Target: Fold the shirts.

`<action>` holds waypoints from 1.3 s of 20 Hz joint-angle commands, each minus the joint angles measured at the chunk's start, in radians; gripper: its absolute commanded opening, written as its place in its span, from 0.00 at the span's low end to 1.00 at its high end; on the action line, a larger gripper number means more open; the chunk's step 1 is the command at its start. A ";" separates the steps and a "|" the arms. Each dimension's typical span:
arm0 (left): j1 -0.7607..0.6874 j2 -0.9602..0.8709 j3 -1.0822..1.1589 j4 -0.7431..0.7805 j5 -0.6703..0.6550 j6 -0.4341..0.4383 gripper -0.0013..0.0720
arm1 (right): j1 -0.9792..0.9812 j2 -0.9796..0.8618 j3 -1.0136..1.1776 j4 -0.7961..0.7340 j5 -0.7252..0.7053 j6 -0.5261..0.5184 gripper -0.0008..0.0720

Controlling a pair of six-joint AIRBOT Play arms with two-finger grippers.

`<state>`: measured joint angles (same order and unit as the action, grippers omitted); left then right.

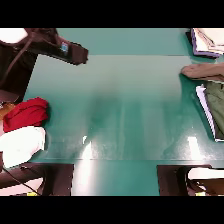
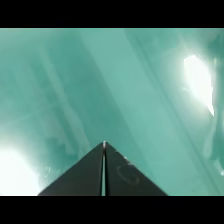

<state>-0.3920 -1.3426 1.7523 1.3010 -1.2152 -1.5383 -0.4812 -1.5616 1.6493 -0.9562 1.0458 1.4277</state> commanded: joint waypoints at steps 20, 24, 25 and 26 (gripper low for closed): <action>-0.046 -0.048 0.000 -0.005 0.066 -0.007 0.06 | -0.329 0.406 -0.283 -0.395 0.399 0.014 0.04; -0.046 -0.048 0.000 -0.016 0.078 -0.007 0.06 | -0.427 0.478 -0.418 -0.433 0.348 0.014 0.88; -0.046 -0.048 0.000 -0.016 0.078 -0.007 0.06 | -0.451 0.488 -0.432 -0.431 0.348 0.015 0.97; -0.046 -0.048 0.000 -0.016 0.078 -0.007 0.06 | -0.465 0.495 -0.436 -0.429 0.350 0.024 0.97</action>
<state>-0.4374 -1.3899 1.7523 1.2892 -1.1408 -1.5455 -0.8898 -1.1030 1.2728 -1.3537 1.4044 1.4414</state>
